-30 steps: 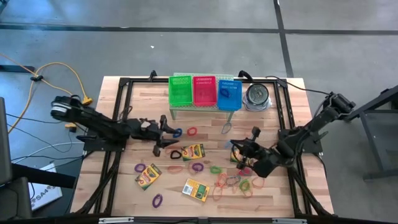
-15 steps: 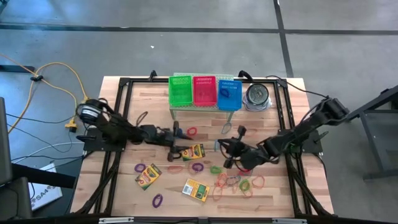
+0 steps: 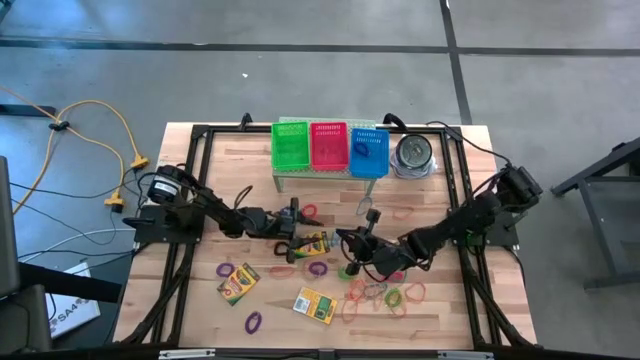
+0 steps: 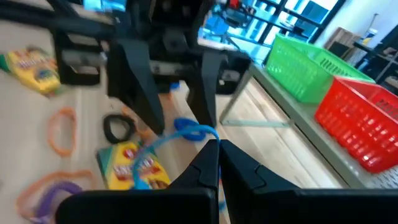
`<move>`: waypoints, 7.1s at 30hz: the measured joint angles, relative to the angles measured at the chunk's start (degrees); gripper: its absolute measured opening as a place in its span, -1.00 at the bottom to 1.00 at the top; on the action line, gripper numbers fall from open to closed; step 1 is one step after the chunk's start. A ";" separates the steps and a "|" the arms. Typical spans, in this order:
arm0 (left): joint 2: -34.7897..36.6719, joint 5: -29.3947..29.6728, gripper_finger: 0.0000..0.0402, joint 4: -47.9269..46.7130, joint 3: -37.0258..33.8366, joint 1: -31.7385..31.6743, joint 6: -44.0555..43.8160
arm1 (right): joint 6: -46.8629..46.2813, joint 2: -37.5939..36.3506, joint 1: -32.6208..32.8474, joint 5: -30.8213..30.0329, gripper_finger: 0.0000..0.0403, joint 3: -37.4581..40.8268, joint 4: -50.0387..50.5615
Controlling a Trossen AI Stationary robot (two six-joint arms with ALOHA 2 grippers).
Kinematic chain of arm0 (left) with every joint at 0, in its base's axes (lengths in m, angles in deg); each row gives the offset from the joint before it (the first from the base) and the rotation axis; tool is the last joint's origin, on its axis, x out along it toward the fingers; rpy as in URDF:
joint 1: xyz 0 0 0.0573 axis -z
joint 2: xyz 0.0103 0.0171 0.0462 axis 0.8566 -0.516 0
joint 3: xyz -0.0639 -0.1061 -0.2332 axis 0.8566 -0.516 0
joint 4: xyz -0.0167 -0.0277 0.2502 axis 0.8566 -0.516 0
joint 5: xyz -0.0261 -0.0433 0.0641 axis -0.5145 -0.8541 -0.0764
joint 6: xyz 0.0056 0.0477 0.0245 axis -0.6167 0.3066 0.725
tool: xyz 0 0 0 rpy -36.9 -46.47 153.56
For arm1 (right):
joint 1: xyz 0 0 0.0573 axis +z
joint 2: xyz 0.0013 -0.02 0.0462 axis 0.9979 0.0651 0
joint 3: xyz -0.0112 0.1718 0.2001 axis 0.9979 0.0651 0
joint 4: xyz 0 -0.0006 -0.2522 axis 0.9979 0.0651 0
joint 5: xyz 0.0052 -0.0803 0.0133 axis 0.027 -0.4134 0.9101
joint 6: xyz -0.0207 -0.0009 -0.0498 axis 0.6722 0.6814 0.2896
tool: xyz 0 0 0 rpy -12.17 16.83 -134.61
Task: Pick & Place Office Desk Supplies
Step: Put the blue rubber band into the green bin on the shelf
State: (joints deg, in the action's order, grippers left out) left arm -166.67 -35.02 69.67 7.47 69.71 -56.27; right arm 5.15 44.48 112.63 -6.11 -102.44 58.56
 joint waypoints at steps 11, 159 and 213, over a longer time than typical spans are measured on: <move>-0.12 -0.21 -0.11 0.30 0.52 2.13 5.63 | -0.63 0.86 -1.83 2.82 -0.99 -0.07 -2.52; 30.57 -4.18 -1.00 -112.64 44.15 -34.46 -20.76 | -7.01 0.01 13.01 -16.34 0.26 -0.07 10.40; 24.08 2.92 -0.31 -120.25 47.53 -33.93 -12.37 | -10.24 0.01 11.72 -12.87 0.26 -0.07 11.30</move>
State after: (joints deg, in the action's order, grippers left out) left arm -142.59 -32.10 -50.58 55.00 35.78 -68.65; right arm -5.10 44.49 124.36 -18.98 -102.51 69.86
